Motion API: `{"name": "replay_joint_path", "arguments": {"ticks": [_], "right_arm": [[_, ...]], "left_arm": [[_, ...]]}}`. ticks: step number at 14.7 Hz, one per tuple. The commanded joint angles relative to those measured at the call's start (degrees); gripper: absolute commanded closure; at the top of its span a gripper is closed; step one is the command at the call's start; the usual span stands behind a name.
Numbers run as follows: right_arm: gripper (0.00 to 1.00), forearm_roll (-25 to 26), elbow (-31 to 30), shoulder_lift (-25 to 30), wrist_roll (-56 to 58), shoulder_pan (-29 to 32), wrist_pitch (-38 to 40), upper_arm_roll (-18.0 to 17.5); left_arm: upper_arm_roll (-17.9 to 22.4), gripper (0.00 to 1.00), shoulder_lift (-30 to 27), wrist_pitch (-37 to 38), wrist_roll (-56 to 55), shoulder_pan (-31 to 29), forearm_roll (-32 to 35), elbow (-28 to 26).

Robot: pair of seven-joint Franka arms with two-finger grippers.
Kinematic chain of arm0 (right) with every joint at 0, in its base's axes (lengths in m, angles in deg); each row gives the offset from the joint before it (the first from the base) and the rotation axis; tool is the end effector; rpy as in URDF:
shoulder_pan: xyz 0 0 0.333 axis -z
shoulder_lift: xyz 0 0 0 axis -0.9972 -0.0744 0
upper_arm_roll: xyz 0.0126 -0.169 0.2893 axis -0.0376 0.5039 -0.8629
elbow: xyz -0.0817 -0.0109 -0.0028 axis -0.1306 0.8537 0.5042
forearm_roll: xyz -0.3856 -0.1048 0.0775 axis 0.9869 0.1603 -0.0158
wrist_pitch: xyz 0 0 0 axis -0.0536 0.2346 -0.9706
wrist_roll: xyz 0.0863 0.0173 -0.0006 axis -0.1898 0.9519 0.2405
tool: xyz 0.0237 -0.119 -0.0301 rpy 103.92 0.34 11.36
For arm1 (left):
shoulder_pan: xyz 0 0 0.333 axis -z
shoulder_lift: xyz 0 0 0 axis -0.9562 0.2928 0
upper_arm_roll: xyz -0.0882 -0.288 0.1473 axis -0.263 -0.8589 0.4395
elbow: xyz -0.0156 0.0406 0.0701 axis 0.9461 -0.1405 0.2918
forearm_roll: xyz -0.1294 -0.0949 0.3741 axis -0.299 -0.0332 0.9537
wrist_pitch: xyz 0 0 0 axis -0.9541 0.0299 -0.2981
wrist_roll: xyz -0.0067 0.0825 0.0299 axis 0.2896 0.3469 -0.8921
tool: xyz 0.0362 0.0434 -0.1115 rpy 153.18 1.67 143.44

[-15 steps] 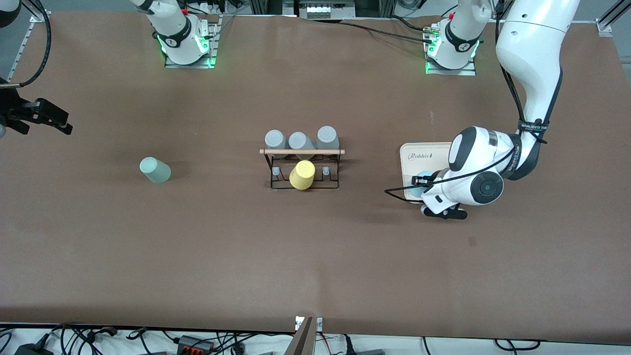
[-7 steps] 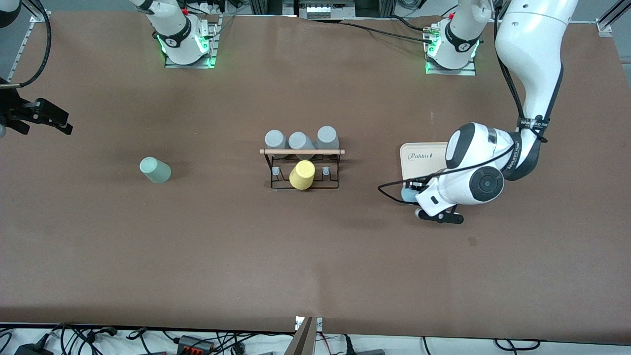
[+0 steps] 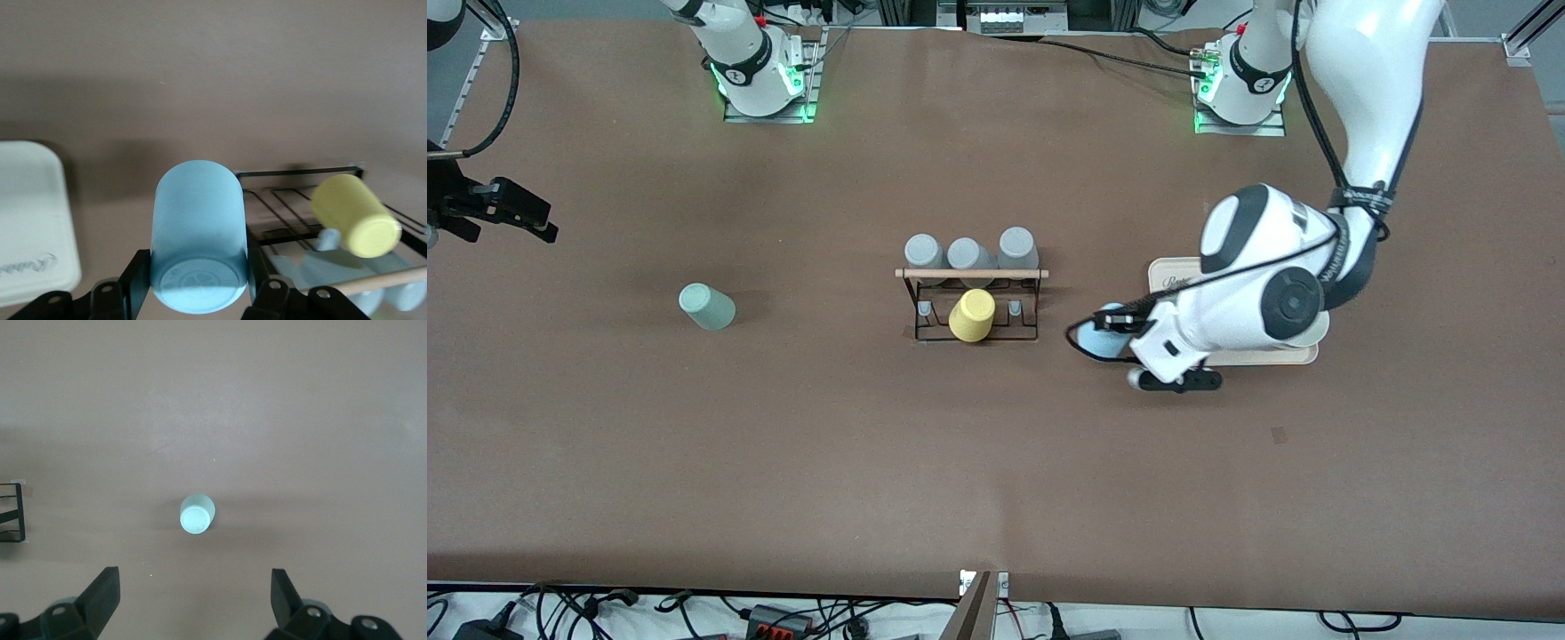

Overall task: Hang scattered cups on rack with three cups
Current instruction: 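Carry the blue cup to the rack and hang it on a peg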

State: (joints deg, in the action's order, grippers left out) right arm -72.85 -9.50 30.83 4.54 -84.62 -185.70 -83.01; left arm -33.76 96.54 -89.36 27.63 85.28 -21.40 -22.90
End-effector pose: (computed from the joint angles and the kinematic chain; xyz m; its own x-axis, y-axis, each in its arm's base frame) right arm 0.5755 -0.0445 0.5895 0.9993 0.0059 0.0367 0.0053 -0.9999 0.0157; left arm 0.6485 -0.3216 0.3694 0.9662 0.0439 -0.2539 0.1194 -0.9495 0.2901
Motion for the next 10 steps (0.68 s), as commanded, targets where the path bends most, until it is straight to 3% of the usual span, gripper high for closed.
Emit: {"name": "replay_joint_path", "arguments": {"ticks": [1, 5, 10], "right_arm": [[0.0, -0.6, -0.7, 0.6, -0.2, 0.0, 0.3, 0.3], [0.0, -0.7, -0.7, 0.4, -0.2, 0.0, 0.2, 0.3], [0.0, -0.7, -0.7, 0.1, -0.2, 0.6, 0.2, 0.3]], "left_arm": [[0.0, 0.86, 0.4, 1.3, -4.5, 1.7, -2.7, 3.5], [0.0, 0.98, 0.5, 1.3, -11.0, 4.9, -5.4, 5.3], [0.5, 0.99, 3.3, 1.1, -15.2, 8.9, -4.8, 7.8]]}}
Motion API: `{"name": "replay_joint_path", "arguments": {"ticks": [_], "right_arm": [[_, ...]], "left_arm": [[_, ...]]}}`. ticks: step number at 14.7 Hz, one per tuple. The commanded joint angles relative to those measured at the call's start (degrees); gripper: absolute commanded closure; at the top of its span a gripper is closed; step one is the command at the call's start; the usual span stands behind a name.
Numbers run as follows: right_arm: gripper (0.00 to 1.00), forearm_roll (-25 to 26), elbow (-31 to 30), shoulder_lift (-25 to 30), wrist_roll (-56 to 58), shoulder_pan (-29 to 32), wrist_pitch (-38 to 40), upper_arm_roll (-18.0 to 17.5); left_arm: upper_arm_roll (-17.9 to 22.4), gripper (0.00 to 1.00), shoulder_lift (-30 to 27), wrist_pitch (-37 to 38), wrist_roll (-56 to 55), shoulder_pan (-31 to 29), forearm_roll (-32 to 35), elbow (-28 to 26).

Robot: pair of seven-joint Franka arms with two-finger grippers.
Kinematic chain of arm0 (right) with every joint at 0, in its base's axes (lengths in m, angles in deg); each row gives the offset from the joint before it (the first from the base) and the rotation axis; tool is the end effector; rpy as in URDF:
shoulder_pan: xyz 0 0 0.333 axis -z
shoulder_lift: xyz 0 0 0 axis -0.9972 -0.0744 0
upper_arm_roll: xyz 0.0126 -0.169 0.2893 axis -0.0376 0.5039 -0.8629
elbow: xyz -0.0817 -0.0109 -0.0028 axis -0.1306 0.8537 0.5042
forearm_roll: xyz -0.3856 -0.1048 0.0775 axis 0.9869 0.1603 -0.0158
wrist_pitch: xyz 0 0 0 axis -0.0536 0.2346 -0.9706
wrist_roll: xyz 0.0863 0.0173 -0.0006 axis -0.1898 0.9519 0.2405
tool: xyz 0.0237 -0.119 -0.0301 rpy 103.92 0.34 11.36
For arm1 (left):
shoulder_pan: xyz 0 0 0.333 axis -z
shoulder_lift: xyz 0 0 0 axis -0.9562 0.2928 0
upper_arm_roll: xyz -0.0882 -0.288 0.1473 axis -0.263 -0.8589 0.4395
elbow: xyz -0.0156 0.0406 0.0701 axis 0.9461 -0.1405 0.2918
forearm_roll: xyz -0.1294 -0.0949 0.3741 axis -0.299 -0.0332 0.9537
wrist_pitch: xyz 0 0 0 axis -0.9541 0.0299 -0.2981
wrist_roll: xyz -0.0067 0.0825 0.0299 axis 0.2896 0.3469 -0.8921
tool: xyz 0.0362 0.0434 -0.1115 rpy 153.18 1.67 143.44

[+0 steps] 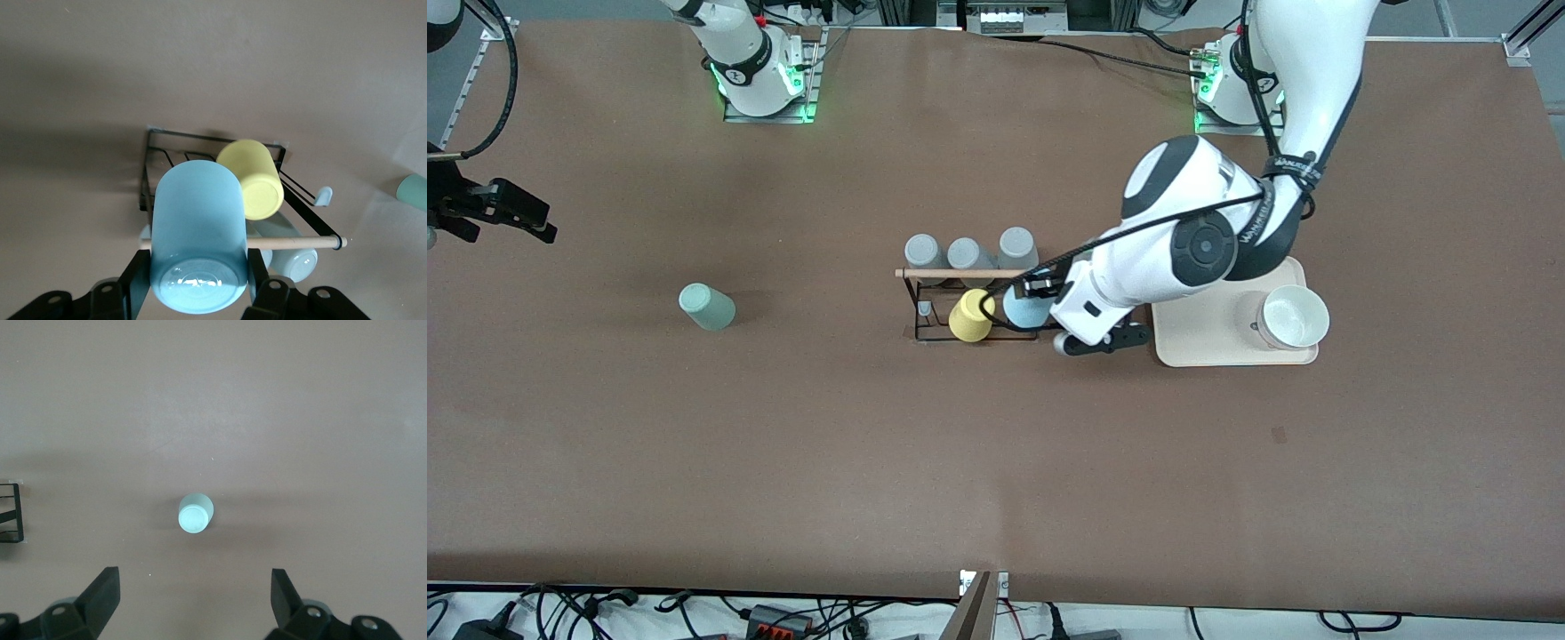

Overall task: Hang scattered cups on rack with three cups
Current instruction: 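Carry the blue cup to the rack and hang it on a peg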

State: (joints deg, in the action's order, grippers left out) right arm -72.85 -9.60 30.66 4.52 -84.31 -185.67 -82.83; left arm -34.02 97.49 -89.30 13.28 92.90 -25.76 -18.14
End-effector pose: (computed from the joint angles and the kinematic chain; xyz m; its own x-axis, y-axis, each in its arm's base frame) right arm 0.5757 -0.0495 0.5869 0.9995 -0.0030 0.0315 -0.0035 -0.9999 0.0155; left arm 0.6129 -0.4167 0.4007 0.9334 0.1559 -0.3233 0.2608 -0.9135 0.3124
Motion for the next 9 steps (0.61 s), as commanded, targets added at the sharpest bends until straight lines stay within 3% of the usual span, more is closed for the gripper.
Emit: {"name": "replay_joint_path", "arguments": {"ticks": [1, 6, 9], "right_arm": [[0.0, -0.7, -0.6, 0.2, -0.2, 0.5, 0.1, 0.1], [0.0, -0.7, -0.5, 0.2, -0.2, 0.5, 0.1, 0.1], [0.0, -0.7, -0.5, -0.2, -0.2, 0.5, 0.1, 0.0]], "left_arm": [[1.0, 0.99, 3.0, 0.9, -0.8, 1.8, -0.4, 3.0], [1.1, 0.99, 5.3, -0.6, -0.7, 2.7, 6.2, 3.1], [1.0, 0.98, 6.6, -2.9, -0.8, 2.7, 6.3, 3.1]]}}
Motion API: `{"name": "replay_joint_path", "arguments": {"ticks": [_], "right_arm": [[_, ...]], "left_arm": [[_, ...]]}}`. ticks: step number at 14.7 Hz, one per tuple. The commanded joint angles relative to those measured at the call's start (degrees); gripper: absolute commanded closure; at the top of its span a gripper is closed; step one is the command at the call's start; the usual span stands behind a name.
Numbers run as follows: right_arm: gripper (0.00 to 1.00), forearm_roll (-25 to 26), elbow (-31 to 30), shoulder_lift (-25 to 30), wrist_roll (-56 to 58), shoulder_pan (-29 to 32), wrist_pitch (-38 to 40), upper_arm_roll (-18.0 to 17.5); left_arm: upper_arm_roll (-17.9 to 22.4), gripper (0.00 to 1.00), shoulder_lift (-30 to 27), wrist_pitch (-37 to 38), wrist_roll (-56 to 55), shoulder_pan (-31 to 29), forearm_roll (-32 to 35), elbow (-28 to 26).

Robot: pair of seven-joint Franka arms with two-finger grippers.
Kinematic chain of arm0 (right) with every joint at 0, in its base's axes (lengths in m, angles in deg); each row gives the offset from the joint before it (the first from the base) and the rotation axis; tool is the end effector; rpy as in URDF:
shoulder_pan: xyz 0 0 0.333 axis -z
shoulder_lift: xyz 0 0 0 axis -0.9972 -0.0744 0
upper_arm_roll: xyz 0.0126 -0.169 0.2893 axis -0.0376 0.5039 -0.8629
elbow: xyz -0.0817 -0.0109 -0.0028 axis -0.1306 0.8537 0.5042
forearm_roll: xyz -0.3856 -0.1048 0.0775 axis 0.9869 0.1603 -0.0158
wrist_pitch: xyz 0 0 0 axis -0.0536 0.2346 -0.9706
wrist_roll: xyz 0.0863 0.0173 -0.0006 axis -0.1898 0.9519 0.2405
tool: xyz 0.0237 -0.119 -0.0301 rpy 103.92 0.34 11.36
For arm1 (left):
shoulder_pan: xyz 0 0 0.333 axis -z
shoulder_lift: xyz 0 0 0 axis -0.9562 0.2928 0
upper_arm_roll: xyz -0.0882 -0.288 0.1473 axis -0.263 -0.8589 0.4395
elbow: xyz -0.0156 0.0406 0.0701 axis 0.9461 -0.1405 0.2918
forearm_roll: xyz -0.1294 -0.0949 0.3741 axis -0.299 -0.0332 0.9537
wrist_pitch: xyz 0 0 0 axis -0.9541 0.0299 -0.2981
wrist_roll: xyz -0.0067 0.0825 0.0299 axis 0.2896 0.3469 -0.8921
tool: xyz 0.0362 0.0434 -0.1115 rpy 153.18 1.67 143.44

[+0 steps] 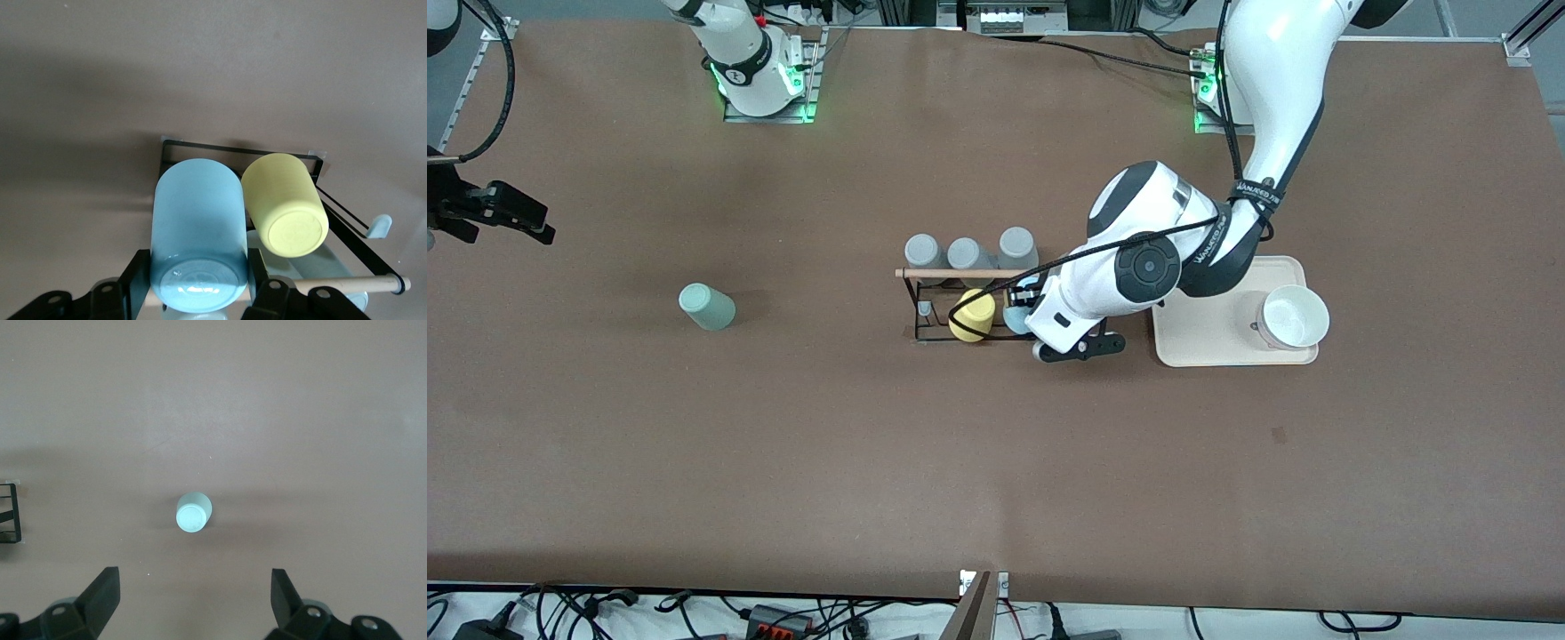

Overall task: Hang scattered cups on rack with three cups
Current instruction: 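Carry the blue cup to the rack and hang it on a peg, then withdraw the left gripper while the right gripper reaches the green cup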

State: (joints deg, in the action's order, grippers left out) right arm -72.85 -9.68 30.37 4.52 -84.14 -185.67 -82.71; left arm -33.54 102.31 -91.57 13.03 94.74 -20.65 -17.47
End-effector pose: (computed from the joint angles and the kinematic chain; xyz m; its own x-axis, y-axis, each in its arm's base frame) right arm 0.5766 -0.0524 0.5833 0.9997 -0.0081 0.0250 -0.0085 -0.9998 0.0152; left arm 0.6160 -0.4288 0.3440 0.9428 0.1480 -0.2988 0.2246 -0.9443 0.2408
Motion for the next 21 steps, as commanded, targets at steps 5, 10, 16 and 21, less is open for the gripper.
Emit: {"name": "replay_joint_path", "arguments": {"ticks": [5, 10, 16, 21], "right_arm": [[0.0, -0.4, -0.4, -3.4, 0.1, 0.4, 0.1, -0.1], [0.0, 0.6, -0.3, -9.2, 1.0, 0.6, 0.1, -0.1], [0.0, 0.6, -0.3, -11.1, 2.4, 1.4, 0.2, -0.1], [0.0, 0.9, -2.5, -13.4, 3.2, 2.5, 0.4, 0.0]], "left_arm": [[0.6, 0.84, 2.7, -0.8, -0.2, 0.9, 1.4, 2.3], [0.5, 0.0, -0.8, 0.4, -0.2, -2.5, 2.8, 3.5], [-0.4, 0.0, -9.3, 15.8, 0.1, -15.2, 2.4, 3.6], [0.5, 0.0, -18.8, 31.6, -0.2, -18.0, 2.5, 3.7]]}}
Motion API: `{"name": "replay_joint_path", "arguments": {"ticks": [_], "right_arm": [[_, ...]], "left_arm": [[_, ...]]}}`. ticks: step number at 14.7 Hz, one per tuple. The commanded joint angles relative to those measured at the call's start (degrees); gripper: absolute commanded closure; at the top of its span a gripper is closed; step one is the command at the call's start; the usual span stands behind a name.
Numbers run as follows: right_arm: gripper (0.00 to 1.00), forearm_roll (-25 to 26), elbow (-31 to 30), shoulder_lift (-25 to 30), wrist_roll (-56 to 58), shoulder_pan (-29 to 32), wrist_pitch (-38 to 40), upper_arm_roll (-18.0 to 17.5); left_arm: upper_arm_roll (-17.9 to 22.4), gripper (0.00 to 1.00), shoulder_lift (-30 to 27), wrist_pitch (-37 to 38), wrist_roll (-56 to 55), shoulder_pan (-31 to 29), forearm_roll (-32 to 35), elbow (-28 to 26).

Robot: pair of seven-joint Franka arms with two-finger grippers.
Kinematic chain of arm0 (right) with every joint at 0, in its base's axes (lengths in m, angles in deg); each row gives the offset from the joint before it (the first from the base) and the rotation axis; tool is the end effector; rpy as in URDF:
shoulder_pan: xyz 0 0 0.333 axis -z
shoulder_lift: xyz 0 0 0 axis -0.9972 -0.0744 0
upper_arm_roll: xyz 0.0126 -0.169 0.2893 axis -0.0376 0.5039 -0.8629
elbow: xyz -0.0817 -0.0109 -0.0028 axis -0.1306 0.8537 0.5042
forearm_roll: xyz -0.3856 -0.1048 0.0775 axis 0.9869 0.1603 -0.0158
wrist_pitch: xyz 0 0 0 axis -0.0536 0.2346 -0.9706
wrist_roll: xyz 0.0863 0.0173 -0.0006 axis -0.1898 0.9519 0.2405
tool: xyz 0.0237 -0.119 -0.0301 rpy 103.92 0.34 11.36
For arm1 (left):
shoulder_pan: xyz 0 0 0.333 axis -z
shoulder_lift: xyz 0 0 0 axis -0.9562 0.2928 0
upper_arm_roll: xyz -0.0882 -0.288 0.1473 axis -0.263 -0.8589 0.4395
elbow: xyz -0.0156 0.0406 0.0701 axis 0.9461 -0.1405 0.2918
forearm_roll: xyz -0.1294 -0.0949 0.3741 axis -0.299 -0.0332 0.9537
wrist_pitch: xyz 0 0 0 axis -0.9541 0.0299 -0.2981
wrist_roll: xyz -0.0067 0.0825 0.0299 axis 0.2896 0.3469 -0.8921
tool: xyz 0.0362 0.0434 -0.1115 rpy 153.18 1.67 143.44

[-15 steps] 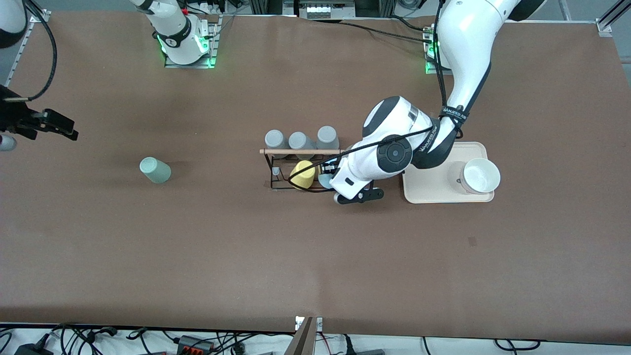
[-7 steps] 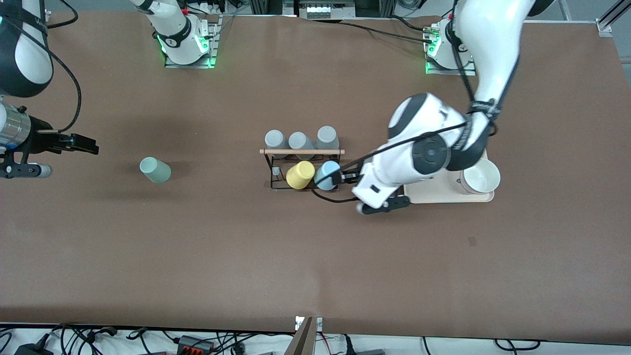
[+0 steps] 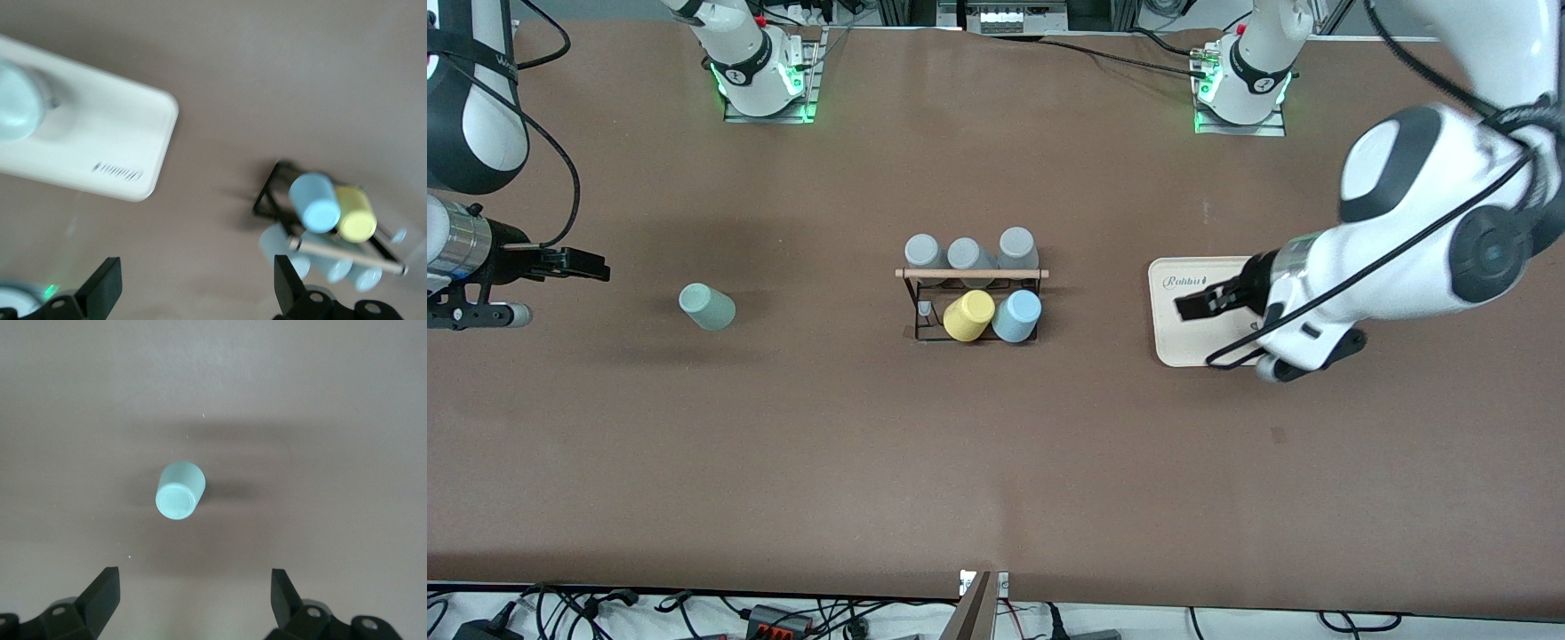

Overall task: Hang scattered cups on rack with three cups
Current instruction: 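Withdraw the left gripper while the right gripper reaches the green cup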

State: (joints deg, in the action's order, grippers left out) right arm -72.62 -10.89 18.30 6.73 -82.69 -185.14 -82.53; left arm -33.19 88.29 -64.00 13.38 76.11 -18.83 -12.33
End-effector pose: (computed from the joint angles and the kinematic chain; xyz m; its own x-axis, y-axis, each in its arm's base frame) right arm 0.6090 -0.0709 0.4466 0.9766 0.0036 -0.2148 0.0047 -1.0000 0.0046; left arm 0.6452 -0.1973 0.5243 0.8763 0.3293 -0.3516 0.3905 -0.9130 0.1182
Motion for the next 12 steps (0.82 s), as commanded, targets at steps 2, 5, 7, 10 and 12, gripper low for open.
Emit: {"name": "replay_joint_path", "arguments": {"ticks": [2, 5, 7, 10, 12], "right_arm": [[0.0, 0.6, -1.4, -3.1, 0.9, 0.7, -1.3, -0.2], [0.0, 0.6, -2.6, -5.2, 0.6, 0.3, -4.7, -0.3], [0.0, 0.6, -6.3, -5.0, 0.6, 0.1, -9.0, -0.4], [0.0, 0.6, -10.4, -5.1, -0.4, -0.2, -13.3, -0.4], [0.0, 0.5, -12.8, -5.3, -0.5, -1.2, -17.5, -0.6]], "left_arm": [[0.0, 0.0, -5.9, 6.5, -0.2, -2.5, 0.3, -1.4], [-0.8, 0.0, -5.9, 7.8, 0.2, -3.5, 0.4, -1.6], [-0.8, 0.0, -5.9, 7.8, 0.9, -2.5, 0.9, -1.9], [-0.8, 0.0, -6.3, 8.3, 4.6, -2.3, 1.0, -2.5], [-0.1, 0.0, -9.0, 8.1, 5.6, -1.9, 1.1, -4.6]]}}
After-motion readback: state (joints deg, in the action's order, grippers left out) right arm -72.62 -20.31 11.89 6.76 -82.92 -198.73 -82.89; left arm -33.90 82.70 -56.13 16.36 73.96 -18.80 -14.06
